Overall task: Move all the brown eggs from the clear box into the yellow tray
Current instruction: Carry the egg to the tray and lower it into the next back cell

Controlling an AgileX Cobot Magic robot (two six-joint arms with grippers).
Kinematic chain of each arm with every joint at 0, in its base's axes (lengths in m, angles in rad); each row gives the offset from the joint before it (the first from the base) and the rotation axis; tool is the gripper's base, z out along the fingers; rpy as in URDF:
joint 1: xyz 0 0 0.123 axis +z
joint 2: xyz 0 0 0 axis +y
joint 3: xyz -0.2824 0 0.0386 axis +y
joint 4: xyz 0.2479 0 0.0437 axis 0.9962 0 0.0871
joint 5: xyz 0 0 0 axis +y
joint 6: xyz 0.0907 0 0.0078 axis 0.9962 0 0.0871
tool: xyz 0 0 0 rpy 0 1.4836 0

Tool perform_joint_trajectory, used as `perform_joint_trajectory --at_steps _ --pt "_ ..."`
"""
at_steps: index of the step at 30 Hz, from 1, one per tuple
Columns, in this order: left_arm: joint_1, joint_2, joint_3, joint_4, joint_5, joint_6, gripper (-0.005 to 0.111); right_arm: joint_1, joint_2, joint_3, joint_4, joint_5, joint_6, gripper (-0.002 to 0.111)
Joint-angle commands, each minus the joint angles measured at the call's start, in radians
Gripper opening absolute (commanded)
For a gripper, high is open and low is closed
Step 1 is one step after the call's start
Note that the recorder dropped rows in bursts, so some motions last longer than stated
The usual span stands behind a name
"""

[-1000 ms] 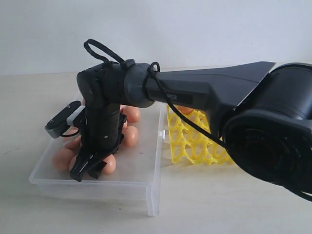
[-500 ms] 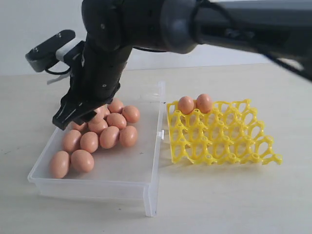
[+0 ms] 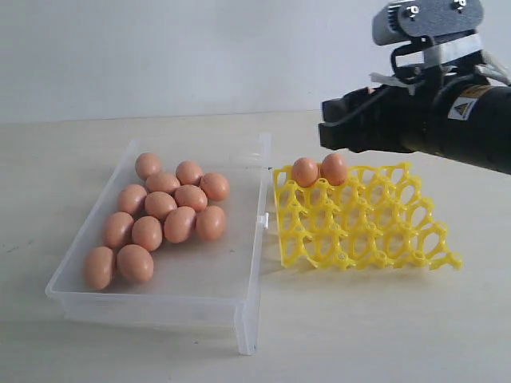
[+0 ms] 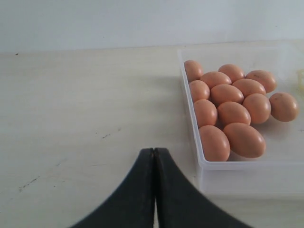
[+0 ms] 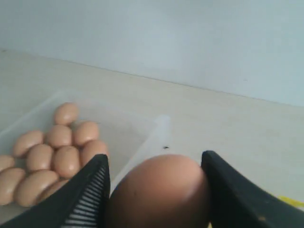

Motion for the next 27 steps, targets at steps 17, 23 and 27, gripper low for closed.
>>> perform_joint_trajectory --at_steps 17,23,27 --pt "0.001 -0.006 -0.004 -0.001 -0.01 -0.001 0.0 -0.26 0.519 -0.299 -0.23 0.015 0.281 0.0" --pt "0.001 -0.006 -0.004 -0.001 -0.01 -0.001 0.0 -0.294 0.552 -0.308 -0.225 0.006 0.285 0.0" --pt "0.001 -0.006 -0.004 -0.001 -0.01 -0.001 0.0 -0.299 0.571 -0.308 -0.225 -0.004 0.285 0.0"
